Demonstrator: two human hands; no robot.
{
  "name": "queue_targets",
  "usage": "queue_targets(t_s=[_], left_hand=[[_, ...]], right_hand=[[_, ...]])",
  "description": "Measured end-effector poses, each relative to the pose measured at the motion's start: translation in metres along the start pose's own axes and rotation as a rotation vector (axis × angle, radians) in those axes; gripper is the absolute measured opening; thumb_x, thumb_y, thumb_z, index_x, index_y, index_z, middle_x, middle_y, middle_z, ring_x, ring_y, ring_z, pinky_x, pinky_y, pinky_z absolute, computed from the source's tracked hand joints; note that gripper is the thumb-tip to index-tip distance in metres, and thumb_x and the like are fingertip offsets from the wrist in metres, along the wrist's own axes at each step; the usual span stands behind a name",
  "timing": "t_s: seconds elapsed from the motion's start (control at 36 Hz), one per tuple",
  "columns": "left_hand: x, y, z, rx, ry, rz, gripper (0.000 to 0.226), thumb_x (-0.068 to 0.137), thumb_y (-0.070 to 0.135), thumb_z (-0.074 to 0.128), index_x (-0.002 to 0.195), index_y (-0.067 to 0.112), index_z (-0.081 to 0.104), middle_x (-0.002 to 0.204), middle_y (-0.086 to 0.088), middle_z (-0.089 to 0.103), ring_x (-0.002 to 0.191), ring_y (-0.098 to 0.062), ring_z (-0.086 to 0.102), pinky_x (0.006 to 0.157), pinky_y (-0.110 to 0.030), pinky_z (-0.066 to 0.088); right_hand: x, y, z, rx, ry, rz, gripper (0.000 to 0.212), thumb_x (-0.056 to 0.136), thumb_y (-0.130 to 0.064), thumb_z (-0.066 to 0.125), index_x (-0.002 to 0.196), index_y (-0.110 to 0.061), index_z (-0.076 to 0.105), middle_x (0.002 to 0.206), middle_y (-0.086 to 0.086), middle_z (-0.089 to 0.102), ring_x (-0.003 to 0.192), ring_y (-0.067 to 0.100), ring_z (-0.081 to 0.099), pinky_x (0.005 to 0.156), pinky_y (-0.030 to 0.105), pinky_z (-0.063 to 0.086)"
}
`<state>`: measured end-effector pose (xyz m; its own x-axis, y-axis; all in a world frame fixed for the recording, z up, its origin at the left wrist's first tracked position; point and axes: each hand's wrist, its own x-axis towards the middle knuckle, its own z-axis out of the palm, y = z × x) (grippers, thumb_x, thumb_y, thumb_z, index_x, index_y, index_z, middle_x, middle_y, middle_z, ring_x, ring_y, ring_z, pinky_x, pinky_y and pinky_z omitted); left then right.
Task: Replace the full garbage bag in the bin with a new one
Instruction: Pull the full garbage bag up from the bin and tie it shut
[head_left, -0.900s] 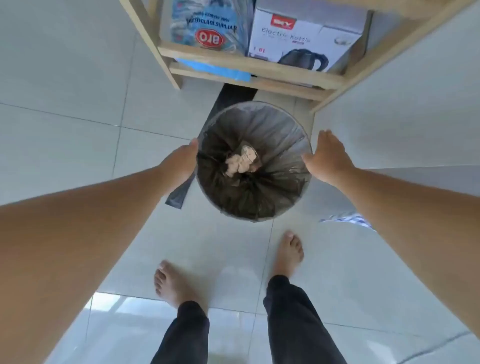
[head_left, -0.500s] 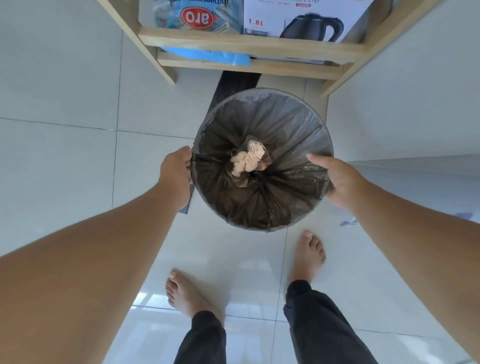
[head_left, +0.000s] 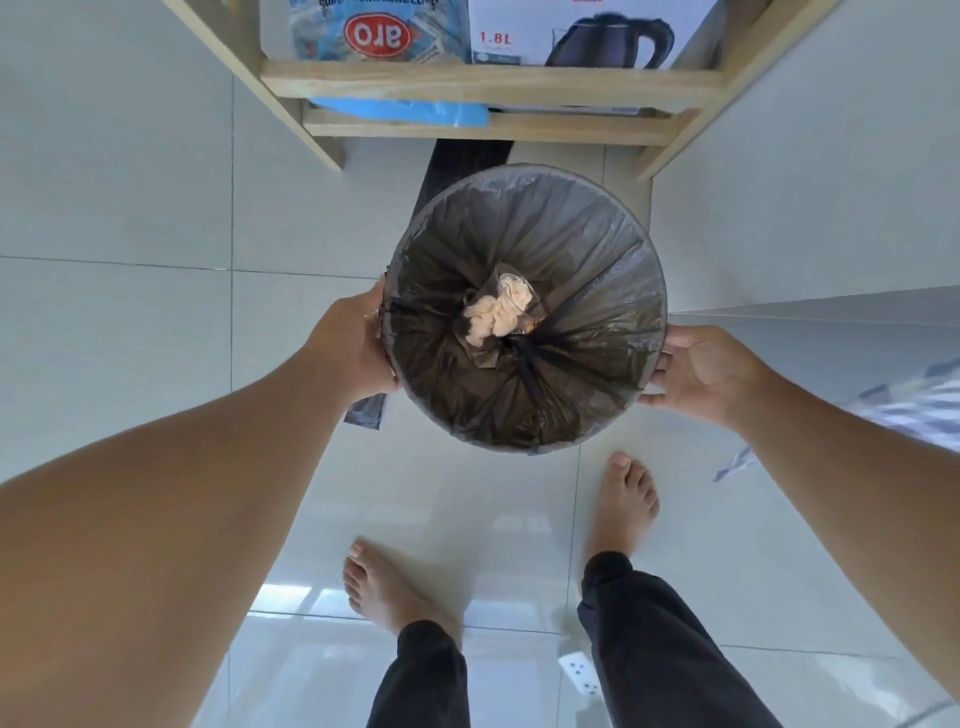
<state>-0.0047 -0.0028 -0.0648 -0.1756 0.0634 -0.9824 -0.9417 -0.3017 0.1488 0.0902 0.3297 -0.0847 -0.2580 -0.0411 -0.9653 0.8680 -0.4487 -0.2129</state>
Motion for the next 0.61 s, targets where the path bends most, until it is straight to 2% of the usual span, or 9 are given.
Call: queue_targets(t_s=[0.08, 0.14, 0.19, 0.28, 0.33, 0.39, 0.5, 0.56, 0.61], left_hand=[[0.003, 0.001, 0.006, 0.027, 0.064, 0.061, 0.03, 0.101, 0.028, 0.042, 0.111, 0.012, 0.064, 0.118, -0.006, 0.064, 0.109, -0.024, 0.058, 0.09, -0.045, 0.05], [0.007, 0.002, 0.007, 0.128, 0.115, 0.175, 0.037, 0.103, 0.027, 0.038, 0.126, 0.002, 0.055, 0.117, -0.009, 0.062, 0.104, -0.026, 0.06, 0.095, -0.045, 0.05], [0.014, 0.002, 0.007, 0.266, 0.234, 0.296, 0.047, 0.103, 0.031, 0.041, 0.136, -0.001, 0.048, 0.117, -0.011, 0.061, 0.1, -0.027, 0.06, 0.1, -0.046, 0.049], [0.024, -0.001, 0.012, 0.503, 0.467, 0.403, 0.039, 0.104, 0.029, 0.035, 0.13, 0.005, 0.051, 0.114, -0.009, 0.06, 0.093, -0.024, 0.054, 0.082, -0.034, 0.048], [0.024, -0.006, 0.017, 0.604, 0.595, 0.536, 0.026, 0.104, 0.027, 0.035, 0.118, 0.01, 0.048, 0.096, -0.003, 0.055, 0.089, -0.023, 0.05, 0.075, -0.032, 0.038], [0.018, -0.012, 0.021, 0.718, 0.66, 0.682, 0.017, 0.104, 0.025, 0.034, 0.108, 0.01, 0.043, 0.079, 0.003, 0.048, 0.082, -0.025, 0.05, 0.071, -0.033, 0.037], [0.011, -0.02, 0.018, 0.911, 0.689, 0.837, 0.024, 0.105, 0.026, 0.029, 0.098, 0.007, 0.042, 0.071, 0.0, 0.048, 0.071, -0.027, 0.049, 0.063, -0.035, 0.033], [0.006, -0.022, 0.018, 0.896, 0.677, 0.813, 0.033, 0.105, 0.031, 0.028, 0.101, 0.005, 0.048, 0.081, -0.005, 0.053, 0.077, -0.028, 0.05, 0.067, -0.034, 0.034], [0.003, -0.023, 0.015, 0.86, 0.619, 0.742, 0.042, 0.103, 0.039, 0.029, 0.103, 0.006, 0.055, 0.092, -0.007, 0.059, 0.084, -0.028, 0.054, 0.073, -0.035, 0.04]], right_hand=[[0.006, 0.006, 0.004, -0.042, 0.033, 0.01, 0.022, 0.093, -0.013, 0.044, 0.094, -0.016, 0.066, 0.108, 0.009, 0.065, 0.111, 0.027, 0.057, 0.105, 0.056, 0.037], [0.01, 0.009, 0.004, -0.096, 0.089, -0.027, 0.024, 0.094, -0.01, 0.043, 0.094, -0.014, 0.067, 0.107, 0.01, 0.065, 0.106, 0.027, 0.058, 0.104, 0.057, 0.039], [0.014, 0.009, 0.007, -0.119, 0.149, -0.091, 0.026, 0.094, -0.006, 0.041, 0.096, -0.01, 0.067, 0.105, 0.01, 0.066, 0.101, 0.027, 0.059, 0.098, 0.051, 0.045], [0.02, 0.008, 0.011, -0.151, 0.224, -0.176, 0.029, 0.093, -0.002, 0.04, 0.103, -0.004, 0.068, 0.099, 0.01, 0.069, 0.091, 0.026, 0.063, 0.075, 0.037, 0.055], [0.022, 0.007, 0.011, -0.205, 0.288, -0.214, 0.026, 0.093, -0.001, 0.045, 0.107, -0.002, 0.067, 0.091, 0.009, 0.07, 0.075, 0.021, 0.066, 0.061, 0.029, 0.055], [0.022, 0.006, 0.012, -0.246, 0.349, -0.24, 0.018, 0.093, 0.001, 0.047, 0.097, -0.002, 0.065, 0.083, 0.01, 0.066, 0.062, 0.017, 0.066, 0.054, 0.026, 0.053], [0.02, 0.01, 0.012, -0.392, 0.456, -0.318, 0.026, 0.094, -0.006, 0.044, 0.071, -0.01, 0.054, 0.079, 0.013, 0.057, 0.067, 0.023, 0.056, 0.071, 0.035, 0.048], [0.017, 0.011, 0.011, -0.48, 0.507, -0.334, 0.026, 0.094, -0.02, 0.046, 0.069, -0.019, 0.053, 0.072, 0.005, 0.055, 0.064, 0.021, 0.052, 0.068, 0.033, 0.048], [0.016, 0.012, 0.011, -0.403, 0.514, -0.325, 0.024, 0.093, -0.021, 0.049, 0.073, -0.015, 0.059, 0.074, 0.005, 0.059, 0.067, 0.023, 0.056, 0.066, 0.032, 0.049]])
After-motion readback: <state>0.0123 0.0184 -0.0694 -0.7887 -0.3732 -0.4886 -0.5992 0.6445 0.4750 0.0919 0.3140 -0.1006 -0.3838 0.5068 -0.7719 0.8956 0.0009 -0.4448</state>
